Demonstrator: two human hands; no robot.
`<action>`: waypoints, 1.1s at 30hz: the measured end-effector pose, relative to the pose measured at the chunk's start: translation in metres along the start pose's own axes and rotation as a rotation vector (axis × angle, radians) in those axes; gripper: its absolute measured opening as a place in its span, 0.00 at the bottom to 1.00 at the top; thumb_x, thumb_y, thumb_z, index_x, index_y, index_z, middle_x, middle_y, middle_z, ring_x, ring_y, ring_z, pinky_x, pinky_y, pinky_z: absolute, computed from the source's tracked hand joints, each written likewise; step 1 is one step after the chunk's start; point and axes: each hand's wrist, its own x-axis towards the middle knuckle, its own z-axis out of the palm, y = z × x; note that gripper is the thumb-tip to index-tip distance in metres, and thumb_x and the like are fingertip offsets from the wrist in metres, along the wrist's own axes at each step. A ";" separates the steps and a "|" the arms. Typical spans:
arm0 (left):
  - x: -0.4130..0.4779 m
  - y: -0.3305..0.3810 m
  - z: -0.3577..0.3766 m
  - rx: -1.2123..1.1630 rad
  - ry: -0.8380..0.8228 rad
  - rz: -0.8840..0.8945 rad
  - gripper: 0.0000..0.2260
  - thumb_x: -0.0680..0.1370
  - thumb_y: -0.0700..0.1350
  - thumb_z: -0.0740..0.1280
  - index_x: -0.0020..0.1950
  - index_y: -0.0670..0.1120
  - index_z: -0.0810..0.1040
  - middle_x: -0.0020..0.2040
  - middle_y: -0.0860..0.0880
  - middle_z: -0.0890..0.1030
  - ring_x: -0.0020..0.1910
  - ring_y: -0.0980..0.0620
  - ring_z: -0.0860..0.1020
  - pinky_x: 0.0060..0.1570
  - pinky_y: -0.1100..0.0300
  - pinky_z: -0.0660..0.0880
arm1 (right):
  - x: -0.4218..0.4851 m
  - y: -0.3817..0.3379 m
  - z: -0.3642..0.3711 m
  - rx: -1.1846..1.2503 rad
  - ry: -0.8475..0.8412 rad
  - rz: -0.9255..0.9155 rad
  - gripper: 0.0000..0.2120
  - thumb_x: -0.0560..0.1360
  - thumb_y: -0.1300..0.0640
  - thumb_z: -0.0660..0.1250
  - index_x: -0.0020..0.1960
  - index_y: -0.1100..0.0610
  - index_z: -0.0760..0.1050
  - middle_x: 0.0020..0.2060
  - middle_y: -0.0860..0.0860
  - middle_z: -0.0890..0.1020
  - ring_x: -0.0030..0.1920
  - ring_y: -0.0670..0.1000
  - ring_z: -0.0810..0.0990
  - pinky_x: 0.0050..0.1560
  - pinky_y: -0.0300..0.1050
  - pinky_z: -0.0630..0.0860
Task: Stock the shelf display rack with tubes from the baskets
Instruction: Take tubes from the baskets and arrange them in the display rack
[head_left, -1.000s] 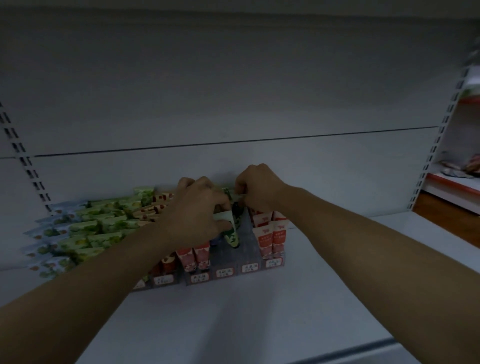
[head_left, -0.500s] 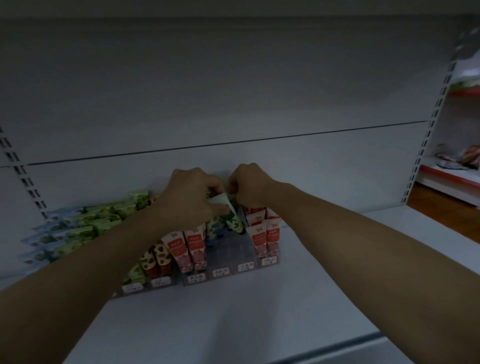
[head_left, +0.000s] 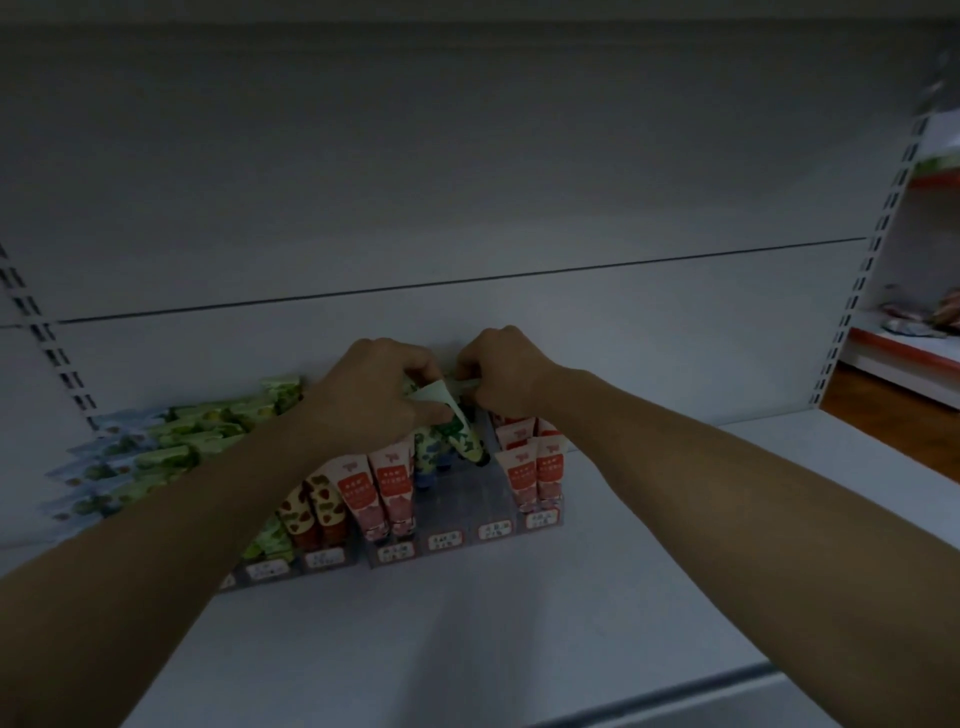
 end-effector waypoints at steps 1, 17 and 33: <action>0.001 -0.002 -0.001 0.006 0.001 0.005 0.08 0.69 0.47 0.77 0.42 0.47 0.82 0.39 0.54 0.80 0.39 0.61 0.76 0.44 0.62 0.74 | -0.001 -0.001 0.000 0.001 0.002 -0.002 0.11 0.71 0.64 0.67 0.53 0.61 0.81 0.49 0.57 0.83 0.48 0.56 0.79 0.42 0.37 0.68; 0.026 0.031 -0.052 -0.017 0.192 0.010 0.08 0.70 0.47 0.76 0.44 0.49 0.79 0.41 0.53 0.79 0.41 0.57 0.76 0.34 0.74 0.67 | -0.016 -0.004 -0.050 0.120 -0.020 -0.030 0.21 0.71 0.59 0.71 0.64 0.55 0.76 0.56 0.51 0.81 0.53 0.50 0.79 0.49 0.34 0.68; 0.061 -0.014 0.005 0.164 -0.105 -0.035 0.15 0.80 0.39 0.60 0.66 0.44 0.76 0.63 0.45 0.77 0.59 0.47 0.76 0.58 0.58 0.72 | 0.011 0.009 -0.065 0.163 0.290 0.086 0.13 0.69 0.52 0.75 0.42 0.61 0.77 0.39 0.56 0.82 0.41 0.55 0.79 0.42 0.47 0.73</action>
